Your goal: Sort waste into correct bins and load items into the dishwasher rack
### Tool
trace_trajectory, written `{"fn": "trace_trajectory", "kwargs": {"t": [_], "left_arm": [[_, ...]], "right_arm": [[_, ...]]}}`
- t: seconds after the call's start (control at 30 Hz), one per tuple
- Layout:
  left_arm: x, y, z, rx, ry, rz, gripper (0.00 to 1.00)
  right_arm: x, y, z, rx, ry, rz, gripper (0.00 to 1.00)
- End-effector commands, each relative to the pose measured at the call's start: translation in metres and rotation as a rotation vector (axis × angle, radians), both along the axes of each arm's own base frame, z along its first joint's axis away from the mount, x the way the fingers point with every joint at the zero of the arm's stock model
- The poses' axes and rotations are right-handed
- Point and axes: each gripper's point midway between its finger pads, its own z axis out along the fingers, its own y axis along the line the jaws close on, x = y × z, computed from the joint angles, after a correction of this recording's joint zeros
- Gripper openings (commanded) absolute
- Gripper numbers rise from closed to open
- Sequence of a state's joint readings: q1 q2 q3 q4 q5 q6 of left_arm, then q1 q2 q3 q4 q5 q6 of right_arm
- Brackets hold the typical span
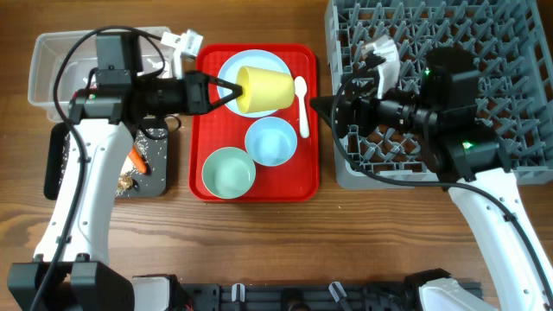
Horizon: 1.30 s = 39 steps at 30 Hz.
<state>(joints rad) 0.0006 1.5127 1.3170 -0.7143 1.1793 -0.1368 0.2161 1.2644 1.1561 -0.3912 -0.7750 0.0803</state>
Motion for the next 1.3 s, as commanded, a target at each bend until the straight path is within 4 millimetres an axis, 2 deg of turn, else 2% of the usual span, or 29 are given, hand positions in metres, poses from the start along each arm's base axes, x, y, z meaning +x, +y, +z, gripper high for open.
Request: {"fn": "trace_trajectory", "kwargs": {"t": [0.0, 0.13, 0.37, 0.53, 0.67, 0.87, 1.07, 1.13, 1.27], "left_arm": [[-0.017, 0.002, 0.043, -0.184, -0.062, -0.111, 0.04], [-0.021, 0.001, 0.051, -0.222, -0.087, -0.148, 0.04], [-0.026, -0.002, 0.055, -0.244, -0.086, -0.173, 0.04], [-0.035, -0.021, 0.056, -0.243, -0.099, -0.236, 0.04], [-0.038, -0.031, 0.058, -0.242, -0.132, -0.271, 0.04], [-0.038, -0.03, 0.058, -0.242, -0.134, -0.271, 0.04], [-0.034, -0.03, 0.056, -0.221, -0.151, -0.255, 0.04], [-0.032, -0.03, 0.055, -0.212, -0.151, -0.247, 0.1], [-0.031, -0.03, 0.053, -0.204, -0.152, -0.239, 0.1]], "right_arm": [[-0.022, 0.025, 0.031, 0.121, -0.115, 0.264, 1.0], [-0.029, 0.036, 0.035, 0.193, -0.147, 0.413, 1.0], [-0.029, 0.043, 0.038, 0.229, -0.206, 0.505, 1.0], [-0.038, 0.057, 0.055, 0.257, -0.257, 0.55, 1.0], [-0.043, 0.064, 0.058, 0.265, -0.266, 0.574, 0.99], [-0.044, 0.064, 0.058, 0.267, -0.26, 0.573, 0.79], [-0.043, 0.064, 0.059, 0.267, -0.272, 0.574, 0.75], [-0.043, 0.064, 0.06, 0.267, -0.279, 0.574, 0.74], [-0.043, 0.064, 0.06, 0.267, -0.281, 0.574, 0.68]]}}
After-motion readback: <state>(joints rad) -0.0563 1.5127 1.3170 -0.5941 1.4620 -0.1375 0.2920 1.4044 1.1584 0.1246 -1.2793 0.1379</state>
